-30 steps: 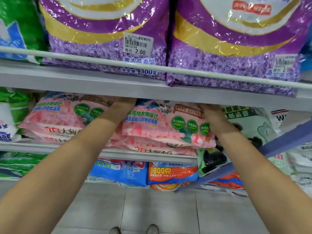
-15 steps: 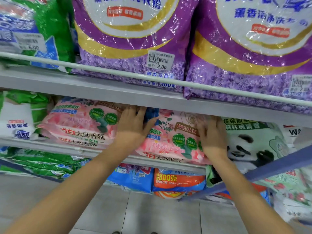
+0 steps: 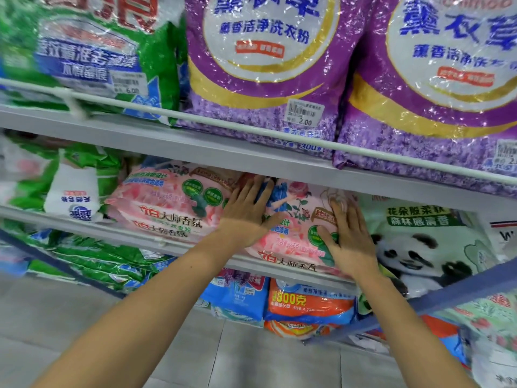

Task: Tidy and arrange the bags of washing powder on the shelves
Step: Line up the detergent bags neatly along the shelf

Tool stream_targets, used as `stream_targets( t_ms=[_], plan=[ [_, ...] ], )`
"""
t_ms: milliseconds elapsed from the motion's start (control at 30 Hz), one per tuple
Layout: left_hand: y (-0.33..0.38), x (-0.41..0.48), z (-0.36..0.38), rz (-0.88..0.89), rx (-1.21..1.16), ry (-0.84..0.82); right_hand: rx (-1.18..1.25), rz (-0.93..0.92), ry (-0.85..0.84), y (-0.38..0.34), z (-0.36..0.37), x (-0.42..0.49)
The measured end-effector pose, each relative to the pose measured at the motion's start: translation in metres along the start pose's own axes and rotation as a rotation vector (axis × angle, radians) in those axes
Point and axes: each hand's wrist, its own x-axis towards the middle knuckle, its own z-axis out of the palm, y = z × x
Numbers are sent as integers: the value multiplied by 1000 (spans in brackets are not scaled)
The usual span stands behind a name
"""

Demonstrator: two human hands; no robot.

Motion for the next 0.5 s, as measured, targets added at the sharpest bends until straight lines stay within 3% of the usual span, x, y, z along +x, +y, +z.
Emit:
stream_targets(
  t_ms=[67, 200, 300, 400, 500],
  plan=[
    [-7, -14, -10, 51, 7, 104, 3, 27, 14, -4, -6, -2],
    [-48, -59, -36, 55, -18, 199, 158, -2, 287, -48, -16, -17],
    [-99, -95, -52, -88, -75, 267, 258, -118, 226, -103, -15, -24],
    [-160, -131, -65, -239, -123, 333, 361, -295, 275, -168, -10, -28],
    [-223, -156, -80, -367, -165, 365, 397, -376, 183, -236, 3, -29]
  ],
)
